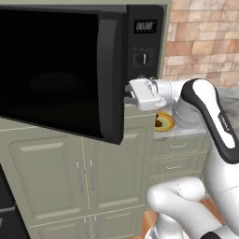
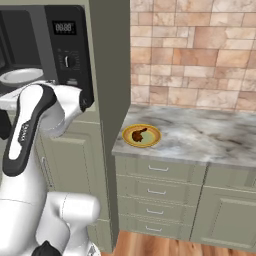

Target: Pick the chicken drumstick from the counter and place it in the microwave. Then turn on the microwave.

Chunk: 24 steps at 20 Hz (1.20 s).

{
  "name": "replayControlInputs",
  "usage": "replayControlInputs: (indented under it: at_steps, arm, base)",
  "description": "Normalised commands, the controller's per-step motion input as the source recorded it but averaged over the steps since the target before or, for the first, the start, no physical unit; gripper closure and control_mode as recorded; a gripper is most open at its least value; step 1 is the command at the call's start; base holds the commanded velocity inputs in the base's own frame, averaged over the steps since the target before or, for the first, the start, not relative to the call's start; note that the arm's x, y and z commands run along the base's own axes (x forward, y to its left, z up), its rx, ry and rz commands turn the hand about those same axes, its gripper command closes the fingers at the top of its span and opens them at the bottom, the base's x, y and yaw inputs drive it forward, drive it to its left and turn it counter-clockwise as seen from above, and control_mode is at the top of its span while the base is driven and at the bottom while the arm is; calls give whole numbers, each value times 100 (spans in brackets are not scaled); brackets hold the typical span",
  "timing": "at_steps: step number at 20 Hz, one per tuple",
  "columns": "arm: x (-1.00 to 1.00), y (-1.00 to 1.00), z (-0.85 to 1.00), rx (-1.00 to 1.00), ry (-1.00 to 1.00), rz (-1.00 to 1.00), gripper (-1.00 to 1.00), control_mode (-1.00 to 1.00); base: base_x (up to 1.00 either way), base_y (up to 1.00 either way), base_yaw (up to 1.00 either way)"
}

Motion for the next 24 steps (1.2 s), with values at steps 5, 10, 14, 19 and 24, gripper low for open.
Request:
replayControlInputs:
  at_steps: [5,10,14,19,24]
  arm:
    - [22,37,-11,-2,0,10,-100,-100]
    - [17,58,-19,-6,0,10,-100,-100]
    - [13,60,-15,-6,-1,9,-100,-100]
    - [3,68,-19,-7,-3,8,-100,-100]
    - [0,68,-19,-6,-5,7,-100,-100]
  base:
    - [0,0,0]
    - [0,0,0]
    - [0,0,0]
    - [0,0,0]
    - [0,0,0]
